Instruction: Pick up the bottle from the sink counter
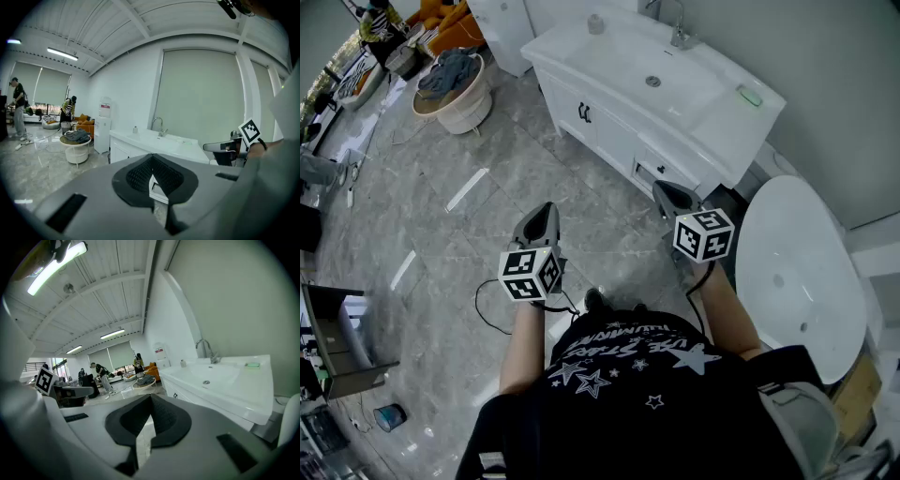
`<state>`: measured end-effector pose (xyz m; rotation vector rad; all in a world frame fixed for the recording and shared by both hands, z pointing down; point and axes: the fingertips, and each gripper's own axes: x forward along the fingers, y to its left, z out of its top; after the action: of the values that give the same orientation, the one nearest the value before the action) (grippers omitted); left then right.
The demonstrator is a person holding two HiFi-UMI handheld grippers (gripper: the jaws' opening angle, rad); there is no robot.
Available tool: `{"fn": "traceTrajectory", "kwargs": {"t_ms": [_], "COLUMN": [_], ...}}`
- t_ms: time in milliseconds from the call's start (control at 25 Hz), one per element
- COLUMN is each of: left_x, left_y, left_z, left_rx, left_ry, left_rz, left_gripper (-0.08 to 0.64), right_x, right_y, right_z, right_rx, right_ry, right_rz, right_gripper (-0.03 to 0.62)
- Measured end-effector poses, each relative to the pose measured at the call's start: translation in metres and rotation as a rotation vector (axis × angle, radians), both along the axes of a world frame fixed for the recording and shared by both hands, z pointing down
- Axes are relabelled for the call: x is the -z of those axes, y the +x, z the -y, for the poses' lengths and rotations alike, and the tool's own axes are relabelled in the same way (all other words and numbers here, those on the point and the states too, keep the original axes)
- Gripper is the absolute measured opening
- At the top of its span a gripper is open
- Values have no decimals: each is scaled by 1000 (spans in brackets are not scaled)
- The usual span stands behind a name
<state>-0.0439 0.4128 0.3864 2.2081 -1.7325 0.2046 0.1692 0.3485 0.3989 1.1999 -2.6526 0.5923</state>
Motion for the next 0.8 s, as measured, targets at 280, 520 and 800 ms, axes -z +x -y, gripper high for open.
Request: {"fn": "traceTrajectory", "kwargs": {"t_ms": [280, 520, 800], "left_x": [1, -7, -18], "left_y": [2, -3, -33], "left_z": [-1, -3, -2], "left_rx": [-5, -12, -12], "left_ry": [1, -16, -22], "left_rz": [-12, -25, -42], "left_gripper": [9, 9, 9], "right_x": [2, -2, -5], "right_y": [2, -12, -36], "right_z": [-4, -8, -2], "right_rx": [-3, 7, -34], "right_ry": [1, -10, 4], "right_rz": [-5, -10, -4], "right_gripper": [6, 6, 6]}}
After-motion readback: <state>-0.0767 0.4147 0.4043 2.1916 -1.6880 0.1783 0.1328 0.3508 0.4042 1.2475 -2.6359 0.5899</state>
